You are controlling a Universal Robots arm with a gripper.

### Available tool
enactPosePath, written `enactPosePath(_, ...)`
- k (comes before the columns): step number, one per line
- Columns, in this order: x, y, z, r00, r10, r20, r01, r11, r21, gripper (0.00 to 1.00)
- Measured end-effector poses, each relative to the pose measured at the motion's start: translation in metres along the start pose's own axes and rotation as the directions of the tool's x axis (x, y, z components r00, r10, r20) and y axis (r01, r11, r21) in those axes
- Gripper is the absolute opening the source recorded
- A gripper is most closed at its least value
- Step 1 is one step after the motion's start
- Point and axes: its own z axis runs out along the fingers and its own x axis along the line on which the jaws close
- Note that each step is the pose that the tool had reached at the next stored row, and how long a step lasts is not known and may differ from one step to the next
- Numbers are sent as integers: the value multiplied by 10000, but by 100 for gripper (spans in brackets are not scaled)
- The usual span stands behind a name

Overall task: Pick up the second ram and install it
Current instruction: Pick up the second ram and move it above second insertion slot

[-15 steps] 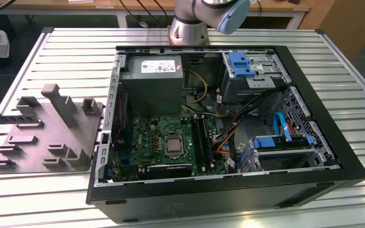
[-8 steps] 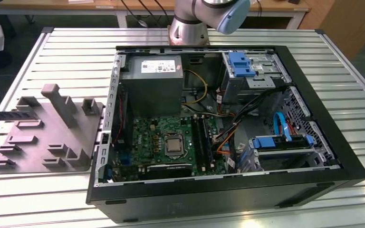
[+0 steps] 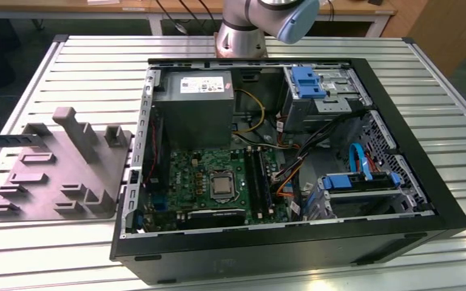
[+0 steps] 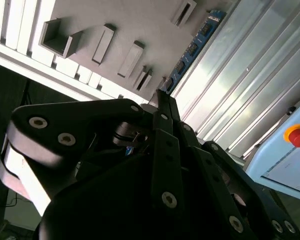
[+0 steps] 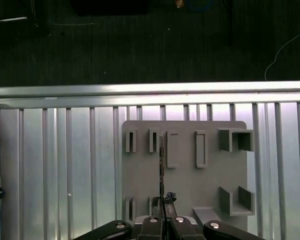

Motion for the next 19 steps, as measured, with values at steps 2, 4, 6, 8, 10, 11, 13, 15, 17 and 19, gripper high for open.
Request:
enactPosePath(2,-1,1,-41,10000,0,0,0,10000,0,11)
enactPosePath(4,-2,2,-75,10000,-2,0,2,10000,0,11)
enactPosePath(6,-3,3,-107,10000,-6,0,6,10000,0,11)
enactPosePath(8,-4,4,-138,10000,-10,0,10,10000,0,11)
enactPosePath(10,-4,5,-171,10000,-12,0,12,10000,0,11)
enactPosePath(11,-5,5,-188,10000,-13,0,13,10000,0,11)
enactPosePath(13,-6,6,-220,10000,-13,1,13,10000,0,11)
enactPosePath(15,-7,7,-252,10000,-13,0,13,10000,0,11)
enactPosePath(17,-8,8,-288,10000,-13,0,13,10000,-1,11)
enactPosePath(19,-8,9,-326,10000,-14,0,14,10000,0,11)
